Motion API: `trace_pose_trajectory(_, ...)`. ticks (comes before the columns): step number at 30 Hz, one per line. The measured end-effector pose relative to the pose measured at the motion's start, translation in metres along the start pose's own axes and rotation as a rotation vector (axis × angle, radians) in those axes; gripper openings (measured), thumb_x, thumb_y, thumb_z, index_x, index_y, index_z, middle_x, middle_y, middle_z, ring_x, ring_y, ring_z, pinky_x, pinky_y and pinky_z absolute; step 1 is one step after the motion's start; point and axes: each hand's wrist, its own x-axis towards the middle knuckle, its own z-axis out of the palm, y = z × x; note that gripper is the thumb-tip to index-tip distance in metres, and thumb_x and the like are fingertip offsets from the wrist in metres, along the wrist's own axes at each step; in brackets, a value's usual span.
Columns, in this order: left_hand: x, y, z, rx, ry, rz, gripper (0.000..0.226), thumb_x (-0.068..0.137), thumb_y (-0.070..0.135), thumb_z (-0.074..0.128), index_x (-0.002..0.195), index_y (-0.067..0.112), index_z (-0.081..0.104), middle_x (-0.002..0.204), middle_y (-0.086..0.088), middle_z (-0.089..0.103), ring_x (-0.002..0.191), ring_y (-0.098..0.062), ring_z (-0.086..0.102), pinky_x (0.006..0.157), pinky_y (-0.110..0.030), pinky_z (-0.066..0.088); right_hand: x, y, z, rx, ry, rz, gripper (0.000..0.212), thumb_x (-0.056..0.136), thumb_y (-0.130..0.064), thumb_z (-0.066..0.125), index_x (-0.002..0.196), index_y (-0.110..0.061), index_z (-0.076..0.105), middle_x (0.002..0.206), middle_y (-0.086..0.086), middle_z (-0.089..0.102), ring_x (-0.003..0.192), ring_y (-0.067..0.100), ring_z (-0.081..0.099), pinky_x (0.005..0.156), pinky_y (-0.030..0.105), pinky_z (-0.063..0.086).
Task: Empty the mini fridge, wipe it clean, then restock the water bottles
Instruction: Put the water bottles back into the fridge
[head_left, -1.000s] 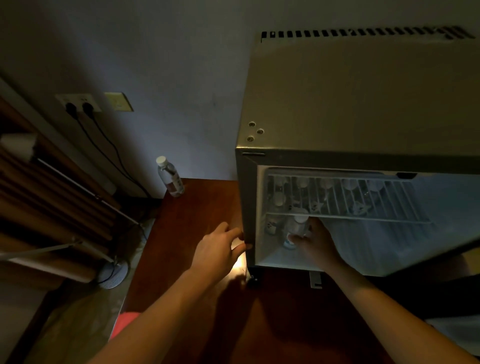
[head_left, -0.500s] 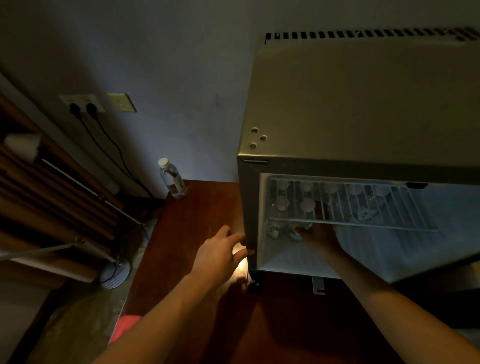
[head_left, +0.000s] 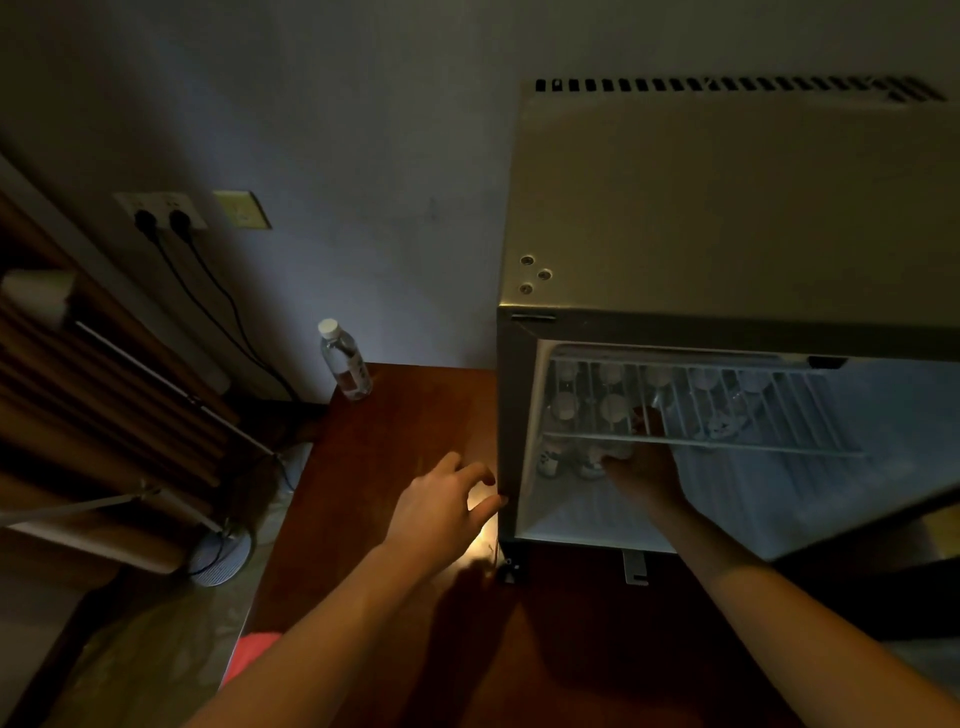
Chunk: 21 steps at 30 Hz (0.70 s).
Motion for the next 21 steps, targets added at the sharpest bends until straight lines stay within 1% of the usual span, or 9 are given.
trace_pose_trajectory(3,-0.003,-0.007,-0.002,-0.011,-0.009,0.011,0.041,0.096,0.058,0.047,0.127,0.032,0.056,0.121,0.009,0.051,0.089,-0.006,0.060,0.080,-0.025,0.055,-0.009,0.002,0.002,-0.059,0.051,0.055,0.070,0.091,-0.016,0.064,0.150,-0.012,0.029,0.148,0.015,0.042,0.127,0.036,0.049,0.096,0.036,0.043)
trace_pose_trajectory(5,-0.005,-0.013,-0.003,-0.015,-0.024,0.025,0.040,0.097,0.056,0.047,0.128,0.031,0.056,0.123,0.009,0.050,0.090,-0.006,0.061,0.081,-0.025,0.054,-0.018,0.003,0.005,-0.131,0.027,0.094,0.060,0.092,-0.020,0.062,0.145,-0.010,0.034,0.145,0.016,0.041,0.122,0.037,0.052,0.091,0.037,0.044)
trace_pose_trajectory(8,-0.008,-0.026,-0.003,-0.023,-0.048,0.046,0.038,0.099,0.053,0.047,0.129,0.033,0.055,0.125,0.009,0.051,0.091,-0.006,0.060,0.083,-0.025,0.054,-0.038,-0.001,0.011,-0.315,-0.112,0.103,0.039,0.093,-0.030,0.056,0.127,-0.014,0.046,0.126,0.012,0.052,0.108,0.033,0.057,0.077,0.032,0.042)
trace_pose_trajectory(10,-0.011,-0.038,-0.003,-0.028,-0.059,0.054,0.036,0.099,0.051,0.047,0.130,0.033,0.055,0.126,0.010,0.051,0.092,-0.005,0.060,0.085,-0.025,0.053,-0.057,-0.009,0.020,-0.418,-0.216,0.101,0.028,0.095,-0.035,0.052,0.116,-0.017,0.052,0.117,0.007,0.058,0.101,0.027,0.059,0.075,0.031,0.043)
trace_pose_trajectory(12,-0.015,-0.051,-0.003,-0.038,-0.070,0.052,0.036,0.100,0.051,0.047,0.130,0.034,0.054,0.127,0.009,0.052,0.095,-0.006,0.059,0.087,-0.027,0.053,-0.076,-0.019,0.034,-0.484,-0.294,0.081,0.024,0.095,-0.037,0.050,0.110,-0.019,0.056,0.110,0.004,0.062,0.094,0.022,0.059,0.078,0.031,0.047)
trace_pose_trajectory(15,-0.023,-0.074,-0.007,-0.060,-0.074,0.053,0.035,0.100,0.049,0.049,0.131,0.034,0.054,0.127,0.010,0.053,0.098,-0.006,0.060,0.087,-0.026,0.051,-0.103,-0.045,0.066,-0.501,-0.350,0.070,0.018,0.093,-0.038,0.051,0.100,-0.024,0.061,0.102,-0.001,0.065,0.090,0.017,0.061,0.078,0.029,0.050)
trace_pose_trajectory(18,-0.028,-0.100,-0.015,-0.084,-0.071,0.046,0.033,0.099,0.046,0.051,0.130,0.035,0.054,0.123,0.011,0.055,0.097,-0.005,0.058,0.086,-0.026,0.047,-0.124,-0.075,0.099,-0.451,-0.365,0.007,0.011,0.091,-0.037,0.053,0.085,-0.030,0.058,0.090,-0.004,0.065,0.082,0.015,0.062,0.072,0.031,0.050)
trace_pose_trajectory(20,-0.030,-0.119,-0.024,-0.088,-0.062,0.037,0.032,0.098,0.045,0.052,0.129,0.036,0.055,0.116,0.013,0.055,0.095,-0.006,0.057,0.081,-0.025,0.042,-0.133,-0.101,0.116,-0.451,-0.341,-0.071,0.008,0.092,-0.038,0.054,0.088,-0.032,0.059,0.087,-0.007,0.066,0.079,0.012,0.061,0.070,0.031,0.052)
trace_pose_trajectory(21,-0.030,-0.129,-0.029,-0.087,-0.053,0.027,0.032,0.098,0.045,0.052,0.128,0.037,0.055,0.114,0.013,0.055,0.095,-0.006,0.058,0.080,-0.025,0.040,-0.135,-0.113,0.124,-0.443,-0.331,-0.102,0.009,0.093,-0.038,0.053,0.091,-0.032,0.060,0.087,-0.008,0.066,0.080,0.012,0.061,0.071,0.031,0.053)
